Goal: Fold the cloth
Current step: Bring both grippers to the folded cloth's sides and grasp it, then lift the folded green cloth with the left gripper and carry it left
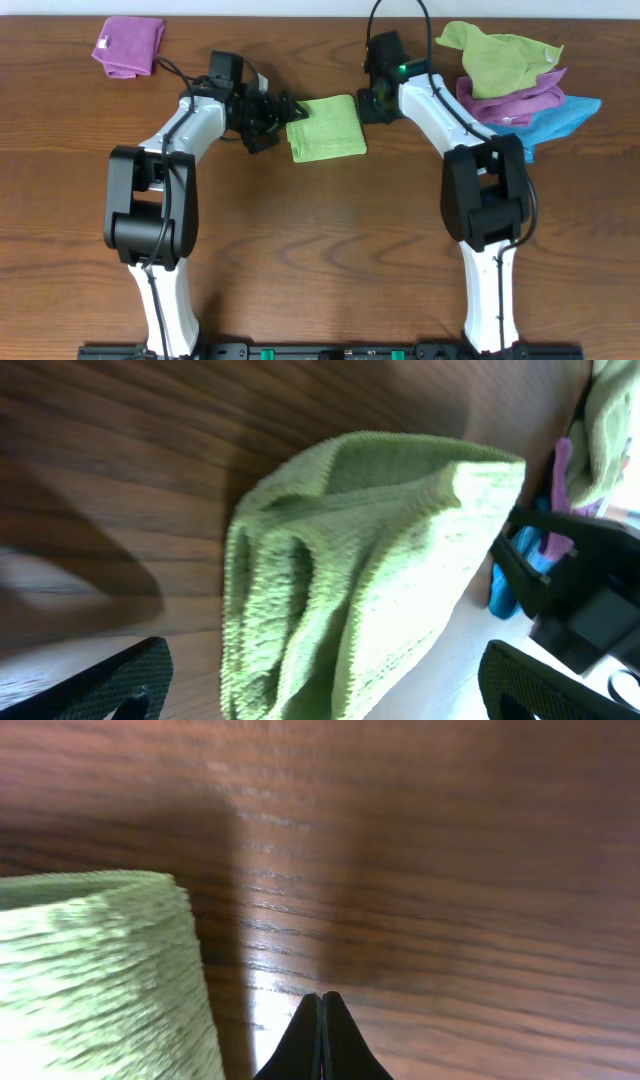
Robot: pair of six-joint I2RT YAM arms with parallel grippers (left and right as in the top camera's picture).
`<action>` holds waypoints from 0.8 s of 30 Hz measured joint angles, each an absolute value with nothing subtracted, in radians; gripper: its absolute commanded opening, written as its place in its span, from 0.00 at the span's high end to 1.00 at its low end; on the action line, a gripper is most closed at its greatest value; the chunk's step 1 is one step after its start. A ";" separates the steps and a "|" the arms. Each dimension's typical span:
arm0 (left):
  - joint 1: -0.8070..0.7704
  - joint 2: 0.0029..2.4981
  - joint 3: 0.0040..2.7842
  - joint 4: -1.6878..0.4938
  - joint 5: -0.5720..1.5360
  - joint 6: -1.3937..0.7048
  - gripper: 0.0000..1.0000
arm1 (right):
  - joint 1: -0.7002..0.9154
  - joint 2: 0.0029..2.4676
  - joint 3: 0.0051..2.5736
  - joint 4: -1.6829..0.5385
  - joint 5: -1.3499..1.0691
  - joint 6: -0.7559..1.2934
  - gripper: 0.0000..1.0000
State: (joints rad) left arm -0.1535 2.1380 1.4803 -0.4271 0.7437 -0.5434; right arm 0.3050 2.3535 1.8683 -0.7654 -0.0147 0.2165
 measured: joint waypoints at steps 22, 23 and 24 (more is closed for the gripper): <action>-0.181 2.124 1.352 -0.213 0.737 -0.521 0.08 | 0.364 2.372 1.869 -0.724 -0.170 0.253 0.98; -0.181 2.122 1.336 -0.182 0.747 -0.529 0.09 | 0.367 2.372 1.869 -0.725 -0.173 0.253 0.99; -0.181 2.119 1.324 -0.159 0.756 -0.538 0.09 | 0.369 2.372 1.869 -0.725 -0.173 0.253 0.99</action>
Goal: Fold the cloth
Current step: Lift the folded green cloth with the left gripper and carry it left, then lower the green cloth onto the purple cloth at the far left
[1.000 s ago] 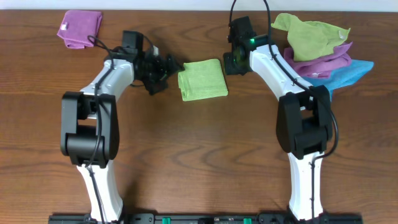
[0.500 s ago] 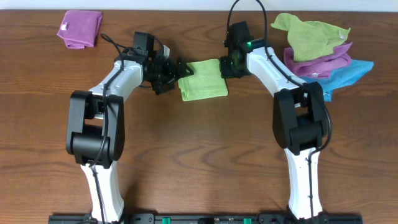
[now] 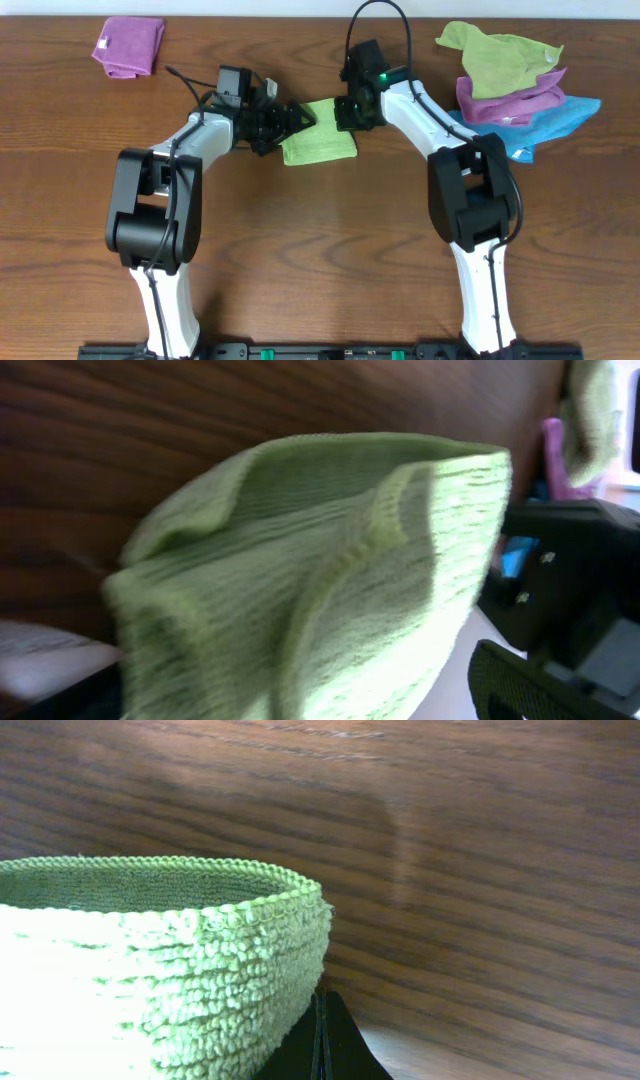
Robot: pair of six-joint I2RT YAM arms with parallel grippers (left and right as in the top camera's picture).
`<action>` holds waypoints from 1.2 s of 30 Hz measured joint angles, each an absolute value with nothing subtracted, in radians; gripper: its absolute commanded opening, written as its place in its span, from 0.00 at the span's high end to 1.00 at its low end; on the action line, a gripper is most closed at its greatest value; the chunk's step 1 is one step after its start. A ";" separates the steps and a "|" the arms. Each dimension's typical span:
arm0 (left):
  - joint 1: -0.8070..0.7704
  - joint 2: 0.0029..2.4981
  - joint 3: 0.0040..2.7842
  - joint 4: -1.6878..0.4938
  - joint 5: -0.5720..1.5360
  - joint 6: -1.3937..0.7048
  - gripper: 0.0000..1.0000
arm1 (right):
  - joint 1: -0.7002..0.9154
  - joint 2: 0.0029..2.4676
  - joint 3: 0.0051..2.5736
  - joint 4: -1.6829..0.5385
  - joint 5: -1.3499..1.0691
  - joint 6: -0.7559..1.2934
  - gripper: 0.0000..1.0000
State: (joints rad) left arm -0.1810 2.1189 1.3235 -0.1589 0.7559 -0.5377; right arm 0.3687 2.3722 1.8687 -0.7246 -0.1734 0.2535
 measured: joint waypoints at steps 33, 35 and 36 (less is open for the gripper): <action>0.148 2.138 1.439 0.575 0.739 -1.175 0.94 | 0.225 2.384 2.195 -1.017 -0.191 0.215 0.99; 0.196 2.138 1.445 0.573 0.689 -1.215 0.94 | 0.226 2.384 2.196 -1.018 -0.191 0.207 0.98; 0.215 2.138 1.445 0.572 0.670 -1.231 0.94 | 0.226 2.384 2.196 -1.020 -0.191 0.203 0.99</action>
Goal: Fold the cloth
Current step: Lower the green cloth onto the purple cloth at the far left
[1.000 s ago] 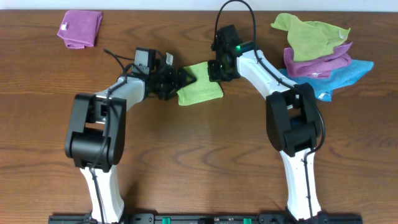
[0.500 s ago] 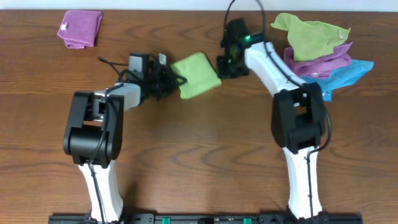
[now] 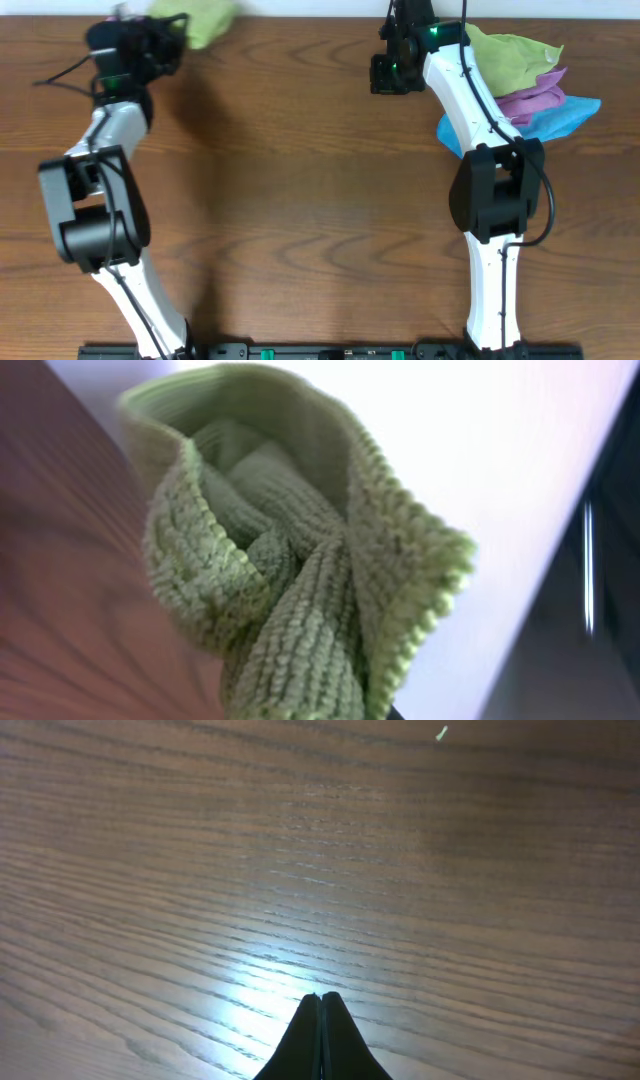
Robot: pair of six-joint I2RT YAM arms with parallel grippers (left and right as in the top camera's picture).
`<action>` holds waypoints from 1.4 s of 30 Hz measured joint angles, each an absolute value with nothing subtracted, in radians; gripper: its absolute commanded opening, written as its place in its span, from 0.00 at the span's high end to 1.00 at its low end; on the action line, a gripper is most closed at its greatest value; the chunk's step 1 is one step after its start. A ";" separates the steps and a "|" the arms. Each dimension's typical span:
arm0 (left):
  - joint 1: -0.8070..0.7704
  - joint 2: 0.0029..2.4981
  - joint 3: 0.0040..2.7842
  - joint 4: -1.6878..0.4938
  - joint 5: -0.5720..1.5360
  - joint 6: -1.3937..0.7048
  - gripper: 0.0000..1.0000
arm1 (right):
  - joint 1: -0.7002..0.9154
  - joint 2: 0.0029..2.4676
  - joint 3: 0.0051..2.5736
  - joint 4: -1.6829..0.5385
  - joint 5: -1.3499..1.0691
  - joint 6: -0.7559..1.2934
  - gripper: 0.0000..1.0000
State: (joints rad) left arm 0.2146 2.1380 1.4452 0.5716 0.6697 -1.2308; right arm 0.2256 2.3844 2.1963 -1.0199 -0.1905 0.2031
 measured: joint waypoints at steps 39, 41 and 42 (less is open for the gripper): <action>0.322 2.526 2.028 0.165 0.423 -1.101 0.95 | 0.226 2.384 2.196 -1.028 -0.191 0.121 0.98; 0.320 2.526 2.041 0.169 0.427 -1.098 0.95 | 0.226 2.384 2.196 -1.028 -0.191 0.121 0.99; 0.321 2.526 2.050 0.169 0.431 -1.095 0.94 | 0.226 2.384 2.196 -1.028 -0.191 0.121 0.99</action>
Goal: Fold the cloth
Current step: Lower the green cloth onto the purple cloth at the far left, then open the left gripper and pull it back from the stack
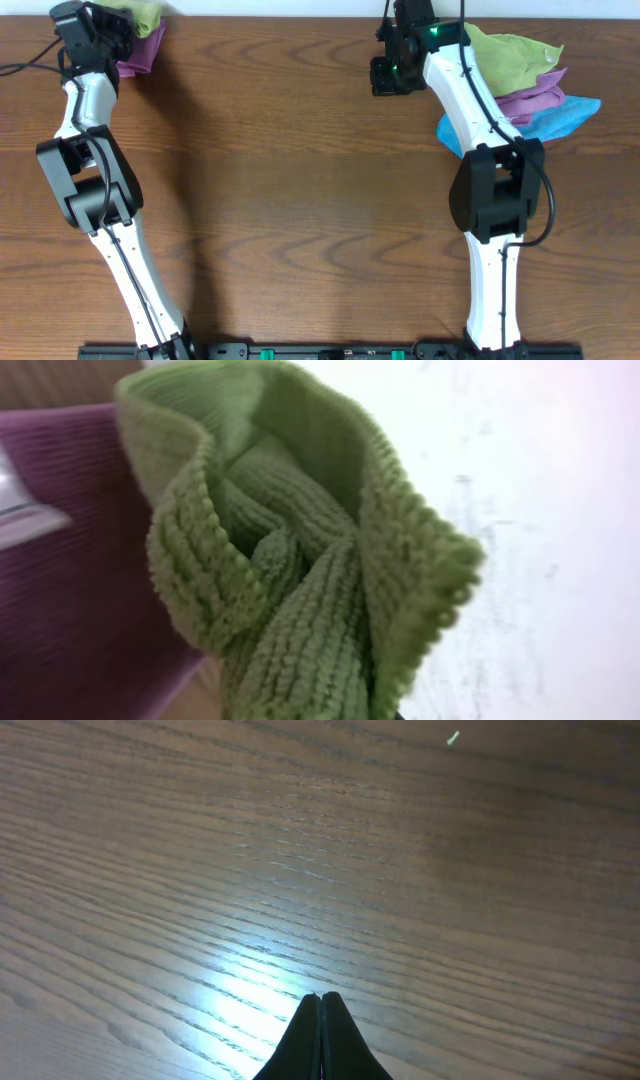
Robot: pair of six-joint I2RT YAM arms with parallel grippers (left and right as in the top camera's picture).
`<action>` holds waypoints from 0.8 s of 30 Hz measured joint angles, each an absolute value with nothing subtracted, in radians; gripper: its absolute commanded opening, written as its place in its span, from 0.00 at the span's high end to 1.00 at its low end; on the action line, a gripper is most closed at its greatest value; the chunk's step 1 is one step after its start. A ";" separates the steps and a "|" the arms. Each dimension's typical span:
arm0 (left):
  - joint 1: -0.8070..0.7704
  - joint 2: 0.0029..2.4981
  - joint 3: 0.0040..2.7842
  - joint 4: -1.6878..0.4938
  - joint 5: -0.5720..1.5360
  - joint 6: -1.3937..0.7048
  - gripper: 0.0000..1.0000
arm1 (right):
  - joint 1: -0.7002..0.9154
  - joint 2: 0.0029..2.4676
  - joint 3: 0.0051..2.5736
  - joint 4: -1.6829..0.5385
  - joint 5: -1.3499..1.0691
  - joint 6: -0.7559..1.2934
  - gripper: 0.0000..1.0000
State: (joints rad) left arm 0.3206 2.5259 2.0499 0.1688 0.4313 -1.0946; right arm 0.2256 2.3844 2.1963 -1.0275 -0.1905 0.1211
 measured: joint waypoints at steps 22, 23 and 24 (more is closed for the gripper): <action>0.339 2.526 2.062 0.006 0.430 -1.044 0.05 | 0.226 2.384 2.196 -1.027 -0.191 0.117 0.98; 0.344 2.526 2.062 -0.001 0.434 -1.043 0.05 | 0.226 2.384 2.196 -1.027 -0.191 0.117 0.99; 0.349 2.526 2.062 -0.010 0.439 -1.043 0.05 | 0.226 2.384 2.196 -1.027 -0.191 0.117 0.99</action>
